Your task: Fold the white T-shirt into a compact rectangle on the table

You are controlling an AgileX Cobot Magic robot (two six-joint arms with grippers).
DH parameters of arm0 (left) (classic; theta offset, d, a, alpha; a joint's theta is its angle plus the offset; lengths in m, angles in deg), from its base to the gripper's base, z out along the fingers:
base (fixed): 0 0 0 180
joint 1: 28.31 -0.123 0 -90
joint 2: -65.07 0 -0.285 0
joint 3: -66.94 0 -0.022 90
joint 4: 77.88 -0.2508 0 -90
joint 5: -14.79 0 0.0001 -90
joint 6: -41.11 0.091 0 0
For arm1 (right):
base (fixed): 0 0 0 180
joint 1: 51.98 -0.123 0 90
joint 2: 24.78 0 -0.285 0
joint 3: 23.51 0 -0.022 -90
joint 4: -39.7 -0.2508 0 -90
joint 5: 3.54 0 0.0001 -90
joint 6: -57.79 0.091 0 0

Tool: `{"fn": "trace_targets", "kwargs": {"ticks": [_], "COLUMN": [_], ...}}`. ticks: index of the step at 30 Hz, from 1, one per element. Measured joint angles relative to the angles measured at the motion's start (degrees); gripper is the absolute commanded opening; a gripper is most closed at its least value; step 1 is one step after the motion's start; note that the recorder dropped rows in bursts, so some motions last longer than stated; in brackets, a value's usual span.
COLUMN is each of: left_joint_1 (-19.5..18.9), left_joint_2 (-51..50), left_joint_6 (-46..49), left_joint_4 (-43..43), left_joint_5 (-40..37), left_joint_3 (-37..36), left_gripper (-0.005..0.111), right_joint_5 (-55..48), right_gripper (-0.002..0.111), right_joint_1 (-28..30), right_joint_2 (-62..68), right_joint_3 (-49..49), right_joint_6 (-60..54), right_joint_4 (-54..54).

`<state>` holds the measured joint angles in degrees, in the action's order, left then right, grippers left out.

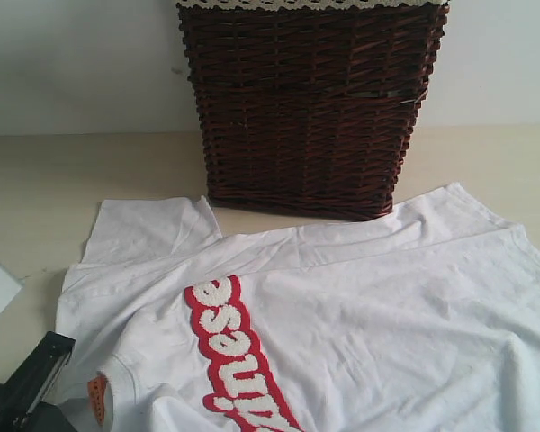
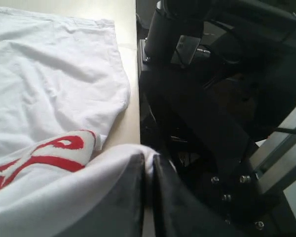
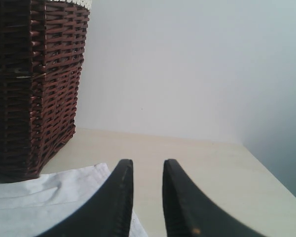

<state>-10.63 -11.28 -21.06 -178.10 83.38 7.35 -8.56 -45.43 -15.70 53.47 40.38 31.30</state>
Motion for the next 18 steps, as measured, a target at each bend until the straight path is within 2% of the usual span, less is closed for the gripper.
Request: {"fn": "trace_targets", "kwargs": {"ticks": [7, 18], "left_joint_1": [0.0, 0.0], "left_joint_2": [1.1, 1.1], "left_joint_6": [-6.1, -7.7], "left_joint_4": [0.0, 0.0], "left_joint_5": [0.3, 0.4], "left_joint_3": [0.0, 0.0], "left_gripper": [0.000, 0.000], "right_joint_5": [0.0, 0.0], "right_gripper": [0.023, 0.023], "right_joint_1": [0.0, 0.0], "right_joint_2": [0.0, 0.0], "right_joint_3": [0.0, 0.0], "right_joint_6": [0.0, 0.0], "right_joint_4": [0.0, 0.0]}}
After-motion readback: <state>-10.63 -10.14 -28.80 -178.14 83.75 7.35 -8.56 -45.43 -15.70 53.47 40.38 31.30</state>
